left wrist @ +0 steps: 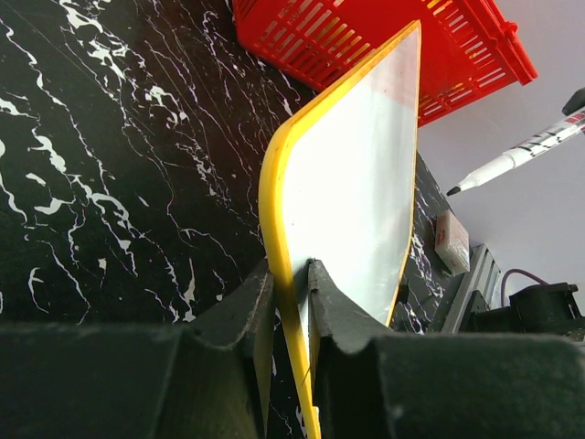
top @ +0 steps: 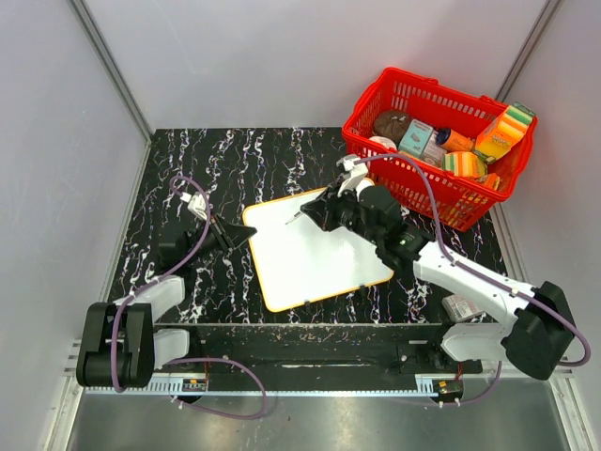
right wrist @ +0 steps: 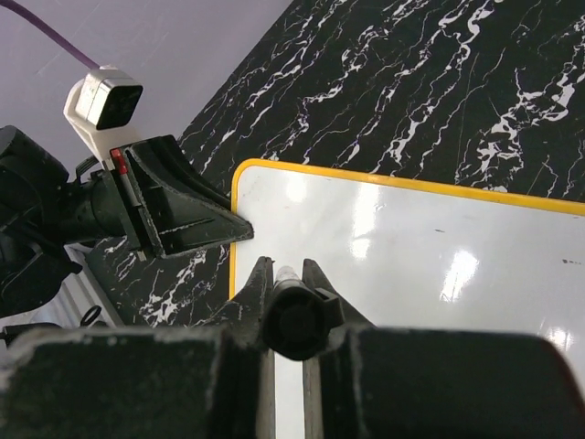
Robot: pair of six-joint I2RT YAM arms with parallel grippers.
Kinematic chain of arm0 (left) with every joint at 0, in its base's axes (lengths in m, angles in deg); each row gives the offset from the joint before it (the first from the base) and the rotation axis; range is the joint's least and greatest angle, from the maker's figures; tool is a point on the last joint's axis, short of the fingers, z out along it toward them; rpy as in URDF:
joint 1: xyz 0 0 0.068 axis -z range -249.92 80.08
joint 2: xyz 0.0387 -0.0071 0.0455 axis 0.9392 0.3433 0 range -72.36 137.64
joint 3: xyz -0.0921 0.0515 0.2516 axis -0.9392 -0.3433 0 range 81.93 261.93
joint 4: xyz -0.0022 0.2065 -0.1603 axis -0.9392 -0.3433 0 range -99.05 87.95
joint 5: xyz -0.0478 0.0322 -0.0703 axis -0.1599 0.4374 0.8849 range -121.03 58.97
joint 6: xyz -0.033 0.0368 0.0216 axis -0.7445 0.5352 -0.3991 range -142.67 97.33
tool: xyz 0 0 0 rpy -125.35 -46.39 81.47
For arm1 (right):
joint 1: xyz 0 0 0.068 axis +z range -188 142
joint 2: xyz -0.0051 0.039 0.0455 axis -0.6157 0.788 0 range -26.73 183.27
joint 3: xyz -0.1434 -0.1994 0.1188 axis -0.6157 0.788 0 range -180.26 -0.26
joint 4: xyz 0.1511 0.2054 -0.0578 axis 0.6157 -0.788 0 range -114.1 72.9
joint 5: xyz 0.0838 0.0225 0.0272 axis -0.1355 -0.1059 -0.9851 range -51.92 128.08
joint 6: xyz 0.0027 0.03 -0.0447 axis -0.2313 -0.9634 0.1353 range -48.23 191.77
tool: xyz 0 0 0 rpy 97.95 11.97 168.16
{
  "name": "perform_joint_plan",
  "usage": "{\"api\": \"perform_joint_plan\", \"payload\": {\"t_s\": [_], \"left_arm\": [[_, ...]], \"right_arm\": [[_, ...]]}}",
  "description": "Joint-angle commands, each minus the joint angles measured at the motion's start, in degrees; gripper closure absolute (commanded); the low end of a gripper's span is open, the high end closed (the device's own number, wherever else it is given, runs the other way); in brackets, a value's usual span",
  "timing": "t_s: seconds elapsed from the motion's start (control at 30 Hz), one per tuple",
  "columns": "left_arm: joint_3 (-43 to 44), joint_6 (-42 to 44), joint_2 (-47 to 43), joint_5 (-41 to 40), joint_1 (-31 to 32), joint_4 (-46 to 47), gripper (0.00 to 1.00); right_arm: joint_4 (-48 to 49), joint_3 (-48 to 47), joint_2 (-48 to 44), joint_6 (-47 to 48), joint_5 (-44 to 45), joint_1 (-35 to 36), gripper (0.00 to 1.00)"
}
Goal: Write a sentence on the whiteboard
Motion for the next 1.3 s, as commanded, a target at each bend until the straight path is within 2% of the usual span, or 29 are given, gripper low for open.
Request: {"api": "perform_joint_plan", "payload": {"t_s": [0.0, 0.43, 1.27], "left_arm": [[-2.2, 4.19, -1.54, 1.6, 0.26, 1.25, 1.0], [-5.81, 4.1, -6.46, 1.25, 0.26, 0.99, 1.0], [-5.72, 4.19, -5.41, 1.6, 0.26, 1.69, 1.0]], "right_arm": [[4.77, -2.01, 1.11, 5.2, 9.3, 4.27, 1.0], [17.7, -0.08, 5.6, 12.94, 20.91, 13.07, 1.0], [20.87, -3.24, 11.57, 11.89, 19.68, 14.22, 1.0]]}}
